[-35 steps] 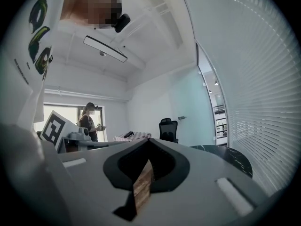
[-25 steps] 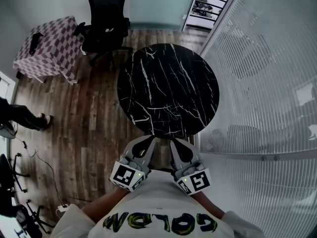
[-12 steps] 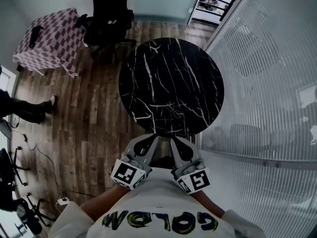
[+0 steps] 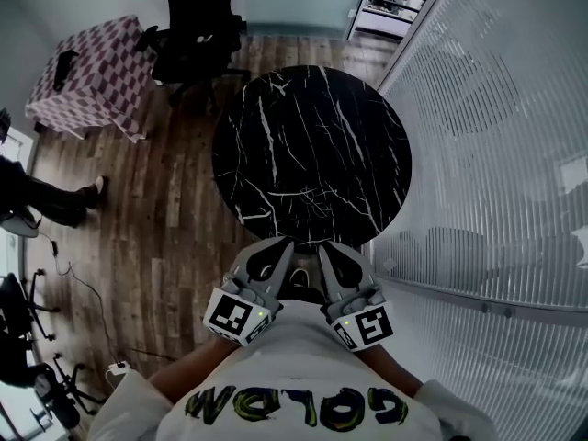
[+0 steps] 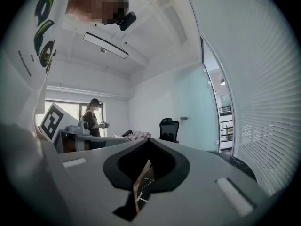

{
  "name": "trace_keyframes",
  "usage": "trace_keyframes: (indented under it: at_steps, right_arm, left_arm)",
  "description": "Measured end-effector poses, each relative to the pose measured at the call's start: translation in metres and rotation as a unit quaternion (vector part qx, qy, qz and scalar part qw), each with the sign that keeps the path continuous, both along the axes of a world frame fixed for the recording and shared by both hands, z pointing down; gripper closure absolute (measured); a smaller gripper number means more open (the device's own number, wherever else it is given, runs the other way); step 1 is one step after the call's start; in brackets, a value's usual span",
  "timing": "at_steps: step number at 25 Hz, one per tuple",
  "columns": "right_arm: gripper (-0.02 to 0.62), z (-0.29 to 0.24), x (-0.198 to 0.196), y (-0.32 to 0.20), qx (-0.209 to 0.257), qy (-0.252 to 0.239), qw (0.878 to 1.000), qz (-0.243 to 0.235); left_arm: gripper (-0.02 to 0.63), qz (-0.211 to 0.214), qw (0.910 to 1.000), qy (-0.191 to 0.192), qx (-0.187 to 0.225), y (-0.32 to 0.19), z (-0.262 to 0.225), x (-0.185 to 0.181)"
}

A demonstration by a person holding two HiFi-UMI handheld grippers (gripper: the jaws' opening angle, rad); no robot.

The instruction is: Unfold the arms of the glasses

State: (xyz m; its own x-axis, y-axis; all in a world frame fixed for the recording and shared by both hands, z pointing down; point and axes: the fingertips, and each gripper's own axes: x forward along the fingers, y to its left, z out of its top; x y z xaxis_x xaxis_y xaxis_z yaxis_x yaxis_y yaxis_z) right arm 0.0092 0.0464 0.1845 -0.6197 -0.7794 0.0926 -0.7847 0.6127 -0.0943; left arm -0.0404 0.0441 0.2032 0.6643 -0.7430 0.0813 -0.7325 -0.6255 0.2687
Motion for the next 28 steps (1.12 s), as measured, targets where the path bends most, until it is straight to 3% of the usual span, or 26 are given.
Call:
trace_keyframes:
  at_steps: [8,23,28]
  right_arm:
    - [0.594,0.001,0.019,-0.008,-0.005,0.011,1.000,-0.006]
    - [0.594,0.048,0.037,0.008,-0.071,0.013,0.997,-0.001]
    - [0.594,0.051,0.049,0.005,-0.066,0.018,0.998,0.014]
  left_arm:
    - [0.604,0.011,0.9999,-0.004,-0.005,-0.004,0.000,0.021]
    - [0.604,0.022,0.9962,-0.008,-0.084,0.016,0.054,0.041]
    - [0.604,0.030,0.9957,-0.011,-0.087,0.016,0.058,0.052]
